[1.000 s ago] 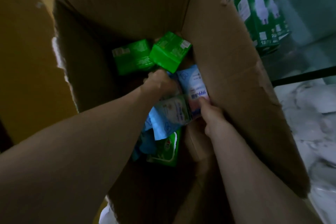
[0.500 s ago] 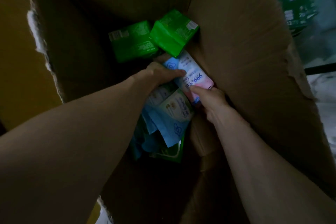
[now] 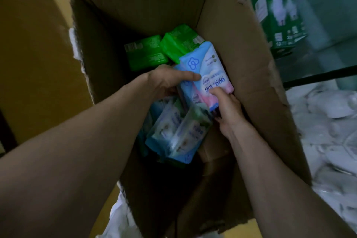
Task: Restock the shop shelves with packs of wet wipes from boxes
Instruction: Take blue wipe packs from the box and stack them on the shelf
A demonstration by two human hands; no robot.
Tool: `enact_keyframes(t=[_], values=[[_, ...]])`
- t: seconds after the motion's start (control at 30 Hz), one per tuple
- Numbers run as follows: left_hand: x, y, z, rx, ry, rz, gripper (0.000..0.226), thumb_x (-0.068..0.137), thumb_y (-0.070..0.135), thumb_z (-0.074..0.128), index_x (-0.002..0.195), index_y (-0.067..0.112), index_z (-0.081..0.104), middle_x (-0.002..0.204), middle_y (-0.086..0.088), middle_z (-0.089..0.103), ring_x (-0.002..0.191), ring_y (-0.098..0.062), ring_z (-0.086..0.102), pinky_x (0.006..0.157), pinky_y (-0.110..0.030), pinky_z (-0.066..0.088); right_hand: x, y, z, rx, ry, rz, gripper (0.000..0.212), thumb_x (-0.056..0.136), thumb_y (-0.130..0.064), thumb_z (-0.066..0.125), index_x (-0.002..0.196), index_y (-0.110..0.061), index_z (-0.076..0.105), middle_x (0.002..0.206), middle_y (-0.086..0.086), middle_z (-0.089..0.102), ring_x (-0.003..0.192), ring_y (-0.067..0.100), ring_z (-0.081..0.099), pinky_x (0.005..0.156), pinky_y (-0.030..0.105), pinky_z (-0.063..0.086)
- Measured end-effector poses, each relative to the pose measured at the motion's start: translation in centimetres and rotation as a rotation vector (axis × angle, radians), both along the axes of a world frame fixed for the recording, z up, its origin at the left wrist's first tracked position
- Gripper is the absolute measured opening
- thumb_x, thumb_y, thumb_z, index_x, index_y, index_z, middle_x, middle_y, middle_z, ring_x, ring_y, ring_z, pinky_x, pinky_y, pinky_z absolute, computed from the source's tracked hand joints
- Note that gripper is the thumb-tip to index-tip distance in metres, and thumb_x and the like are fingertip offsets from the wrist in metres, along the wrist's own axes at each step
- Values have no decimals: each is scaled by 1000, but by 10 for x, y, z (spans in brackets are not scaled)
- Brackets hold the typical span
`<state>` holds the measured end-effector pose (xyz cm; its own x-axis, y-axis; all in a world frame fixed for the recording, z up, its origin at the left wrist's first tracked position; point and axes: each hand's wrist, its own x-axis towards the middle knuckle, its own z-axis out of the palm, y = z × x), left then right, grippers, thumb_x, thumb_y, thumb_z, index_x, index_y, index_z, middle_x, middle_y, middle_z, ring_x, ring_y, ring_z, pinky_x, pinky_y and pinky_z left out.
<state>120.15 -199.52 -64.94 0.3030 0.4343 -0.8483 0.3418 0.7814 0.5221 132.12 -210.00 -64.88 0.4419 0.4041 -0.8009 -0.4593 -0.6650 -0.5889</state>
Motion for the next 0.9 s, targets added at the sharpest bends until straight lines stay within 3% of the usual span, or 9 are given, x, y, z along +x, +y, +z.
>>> enact_keyframes(t=[0.07, 0.17, 0.27, 0.37, 0.43, 0.53, 0.63, 0.77, 0.9], values=[[-1, -6, 18, -76, -109, 117, 29, 84, 21, 70, 110, 9, 65, 112, -15, 69, 95, -27, 67, 88, -41, 55, 1, 3, 18, 80, 51, -10, 32, 82, -17, 66, 114, -15, 65, 102, 4, 73, 87, 19, 70, 68, 31, 55], [-2, -14, 48, -162, -298, 230, 16, 92, 22, 56, 102, 13, 65, 93, -10, 72, 79, -22, 68, 76, -39, 57, -5, 6, 47, 148, 140, 9, 35, 86, -18, 66, 121, -17, 62, 110, 3, 71, 93, 20, 68, 75, 36, 55], [-5, -32, 71, -191, -319, 270, 18, 92, 25, 56, 102, 13, 64, 96, -12, 69, 80, -25, 66, 80, -43, 56, -13, 4, 75, 218, 148, 3, 32, 87, -8, 64, 119, -9, 64, 107, 11, 71, 91, 27, 69, 74, 44, 58], [-12, -56, 91, -254, -305, 394, 21, 91, 31, 59, 93, 11, 66, 79, -12, 72, 65, -24, 70, 62, -42, 59, -17, -5, 101, 209, 93, 34, 32, 83, -3, 66, 115, -10, 65, 104, 12, 72, 89, 30, 70, 70, 51, 58], [-15, -70, 106, -286, -321, 491, 24, 91, 33, 59, 91, 10, 67, 77, -13, 73, 62, -24, 70, 58, -42, 58, -17, -13, 117, 231, 56, 67, 34, 82, -1, 67, 114, -10, 64, 103, 11, 72, 87, 27, 71, 68, 46, 59], [-17, -87, 129, -307, -342, 598, 30, 89, 37, 62, 100, 11, 69, 93, -14, 73, 73, -26, 71, 65, -44, 58, -18, -23, 145, 266, -38, 128, 32, 82, 0, 66, 111, -13, 62, 96, 4, 72, 76, 18, 72, 59, 42, 59], [-17, -97, 154, -270, -359, 707, 37, 89, 36, 62, 118, 13, 65, 109, -15, 70, 81, -27, 69, 65, -46, 58, -16, -29, 168, 328, -165, 195, 19, 82, -2, 65, 90, -19, 67, 83, -4, 72, 64, 5, 69, 58, 30, 57], [-18, -107, 190, -202, -408, 880, 33, 88, 35, 63, 115, 15, 65, 105, -13, 71, 79, -26, 69, 63, -43, 58, -21, -38, 203, 346, -174, 348, 11, 75, -10, 72, 72, -20, 72, 74, -4, 74, 73, 16, 71, 71, 37, 59], [-30, -120, 226, -94, -439, 938, 24, 90, 35, 62, 94, 13, 68, 85, -11, 73, 67, -24, 70, 66, -43, 56, -34, -44, 242, 379, -92, 524, 8, 74, -5, 71, 74, -13, 72, 64, -3, 71, 60, 14, 68, 57, 26, 55]])
